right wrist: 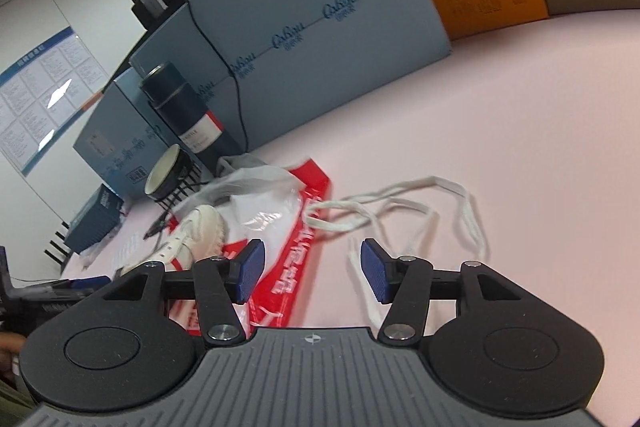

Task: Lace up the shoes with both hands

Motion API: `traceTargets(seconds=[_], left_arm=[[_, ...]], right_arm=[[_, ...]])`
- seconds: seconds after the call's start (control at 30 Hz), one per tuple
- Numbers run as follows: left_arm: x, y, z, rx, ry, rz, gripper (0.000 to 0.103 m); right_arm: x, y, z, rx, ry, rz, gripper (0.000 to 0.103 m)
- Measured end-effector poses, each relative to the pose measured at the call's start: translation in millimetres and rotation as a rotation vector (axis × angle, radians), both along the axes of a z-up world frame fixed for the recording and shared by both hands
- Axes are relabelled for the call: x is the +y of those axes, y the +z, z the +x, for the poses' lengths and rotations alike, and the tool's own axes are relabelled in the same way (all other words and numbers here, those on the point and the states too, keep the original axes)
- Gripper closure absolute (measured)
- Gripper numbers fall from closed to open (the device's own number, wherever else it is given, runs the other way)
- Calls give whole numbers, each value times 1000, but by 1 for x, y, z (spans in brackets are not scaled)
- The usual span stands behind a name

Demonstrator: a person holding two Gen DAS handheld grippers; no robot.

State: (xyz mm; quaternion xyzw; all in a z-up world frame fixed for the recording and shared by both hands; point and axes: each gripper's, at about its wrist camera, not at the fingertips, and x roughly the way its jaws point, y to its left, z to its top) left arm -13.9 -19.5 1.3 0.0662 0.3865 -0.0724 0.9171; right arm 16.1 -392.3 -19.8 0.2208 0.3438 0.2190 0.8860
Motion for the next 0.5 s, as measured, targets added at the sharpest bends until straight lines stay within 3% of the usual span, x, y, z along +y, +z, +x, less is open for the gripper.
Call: traceTargets(seconds=[0.07, 0.17, 0.23, 0.3, 0.37, 0.5], left_arm=[[0, -3, -5, 1, -64, 47, 1], [4, -4, -6, -2, -81, 43, 1], [4, -4, 0, 11, -83, 63, 1], [1, -2, 5, 30, -146, 90, 1], [-1, -1, 12, 69, -202, 104, 1], [-12, -7, 28, 81, -271, 250, 0]], right_arm=[[12, 7, -1, -10, 44, 18, 38], [45, 21, -2, -42, 178, -13, 38], [74, 32, -4, -87, 272, -71, 32], [102, 41, -7, -144, 333, -156, 22], [121, 44, -10, -183, 372, -226, 21], [133, 41, -13, -201, 390, -298, 19]])
